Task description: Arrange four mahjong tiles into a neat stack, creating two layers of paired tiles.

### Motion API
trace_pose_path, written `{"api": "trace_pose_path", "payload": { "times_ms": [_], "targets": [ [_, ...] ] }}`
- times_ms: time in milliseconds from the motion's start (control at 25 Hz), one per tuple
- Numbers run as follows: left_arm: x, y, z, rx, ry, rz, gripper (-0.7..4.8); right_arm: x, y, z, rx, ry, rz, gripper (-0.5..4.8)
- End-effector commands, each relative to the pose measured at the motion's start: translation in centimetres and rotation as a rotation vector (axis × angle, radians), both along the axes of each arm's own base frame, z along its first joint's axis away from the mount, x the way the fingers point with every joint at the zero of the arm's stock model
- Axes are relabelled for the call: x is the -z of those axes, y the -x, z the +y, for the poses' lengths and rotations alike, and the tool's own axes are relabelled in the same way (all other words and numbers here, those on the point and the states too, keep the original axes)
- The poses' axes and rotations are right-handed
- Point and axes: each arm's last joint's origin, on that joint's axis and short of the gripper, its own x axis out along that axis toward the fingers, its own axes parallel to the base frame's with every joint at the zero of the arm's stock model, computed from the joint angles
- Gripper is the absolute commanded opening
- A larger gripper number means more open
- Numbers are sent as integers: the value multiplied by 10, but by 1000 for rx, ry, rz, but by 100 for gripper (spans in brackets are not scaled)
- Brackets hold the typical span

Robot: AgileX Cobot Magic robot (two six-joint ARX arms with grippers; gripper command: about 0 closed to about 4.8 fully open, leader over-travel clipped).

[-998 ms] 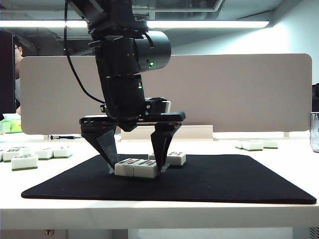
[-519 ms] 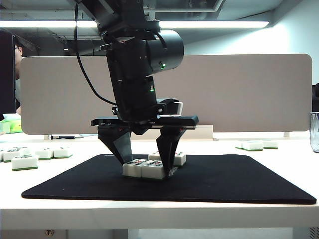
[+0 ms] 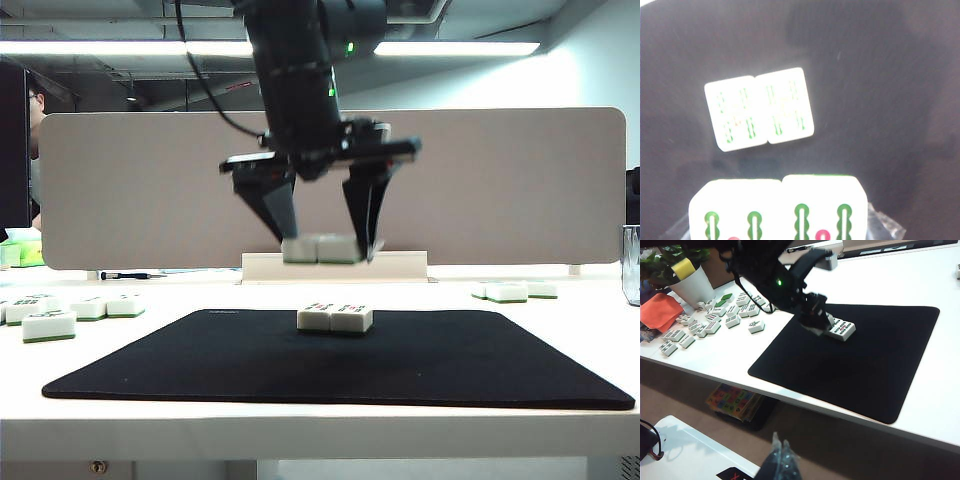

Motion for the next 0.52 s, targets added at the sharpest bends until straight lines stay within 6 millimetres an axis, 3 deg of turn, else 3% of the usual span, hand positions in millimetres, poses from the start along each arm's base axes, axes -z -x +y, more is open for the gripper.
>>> {"api": "trace_pose_path", "payload": {
  "times_ms": [40,200,399,519],
  "targets": [
    [-16,-3,0,24,19,-45,236,-1,3,0,-3,1,-27,-1],
    [-10,-14,-2,8,40,-69,236,-1,3,0,-3,1,-27,-1],
    [20,-35,-3,-26,41,-50,236,-1,3,0,-3,1,-27,-1],
    [27,-43,-4,-32,68,-58,236,-1,3,0,-3,1,-27,-1]
  ]
}}
